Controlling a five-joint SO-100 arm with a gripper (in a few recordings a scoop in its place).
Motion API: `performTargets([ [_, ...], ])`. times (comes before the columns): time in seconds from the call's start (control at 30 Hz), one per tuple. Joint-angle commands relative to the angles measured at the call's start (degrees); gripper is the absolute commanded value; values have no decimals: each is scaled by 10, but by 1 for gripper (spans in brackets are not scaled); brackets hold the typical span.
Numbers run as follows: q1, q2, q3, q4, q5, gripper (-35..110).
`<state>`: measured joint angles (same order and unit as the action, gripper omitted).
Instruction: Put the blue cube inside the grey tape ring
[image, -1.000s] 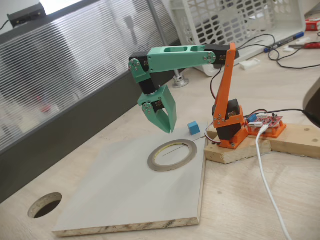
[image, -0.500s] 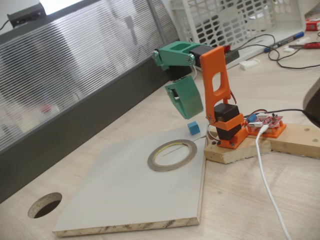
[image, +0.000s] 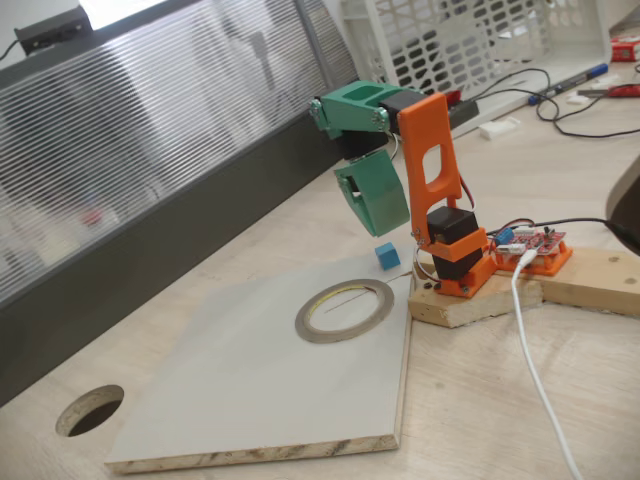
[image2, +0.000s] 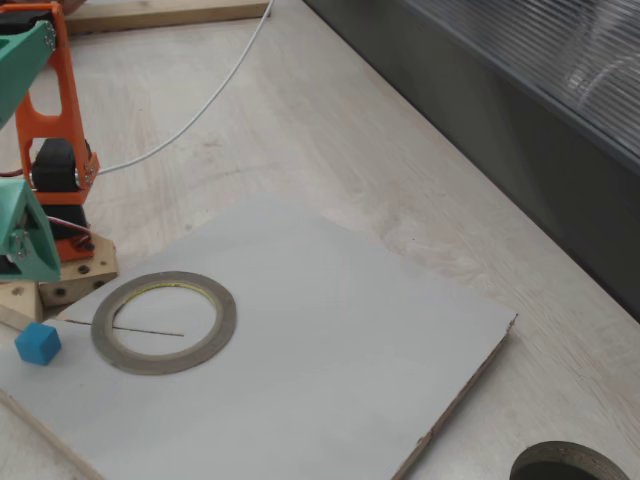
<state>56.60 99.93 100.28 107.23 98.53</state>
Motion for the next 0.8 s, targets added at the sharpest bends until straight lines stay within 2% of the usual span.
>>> performTargets([
  [0.0, 4, 8, -1, 1, 5, 5],
  [0.63, 3, 8, -5, -4, 3, 6],
  [0.77, 0, 8, -5, -89, 2, 6],
])
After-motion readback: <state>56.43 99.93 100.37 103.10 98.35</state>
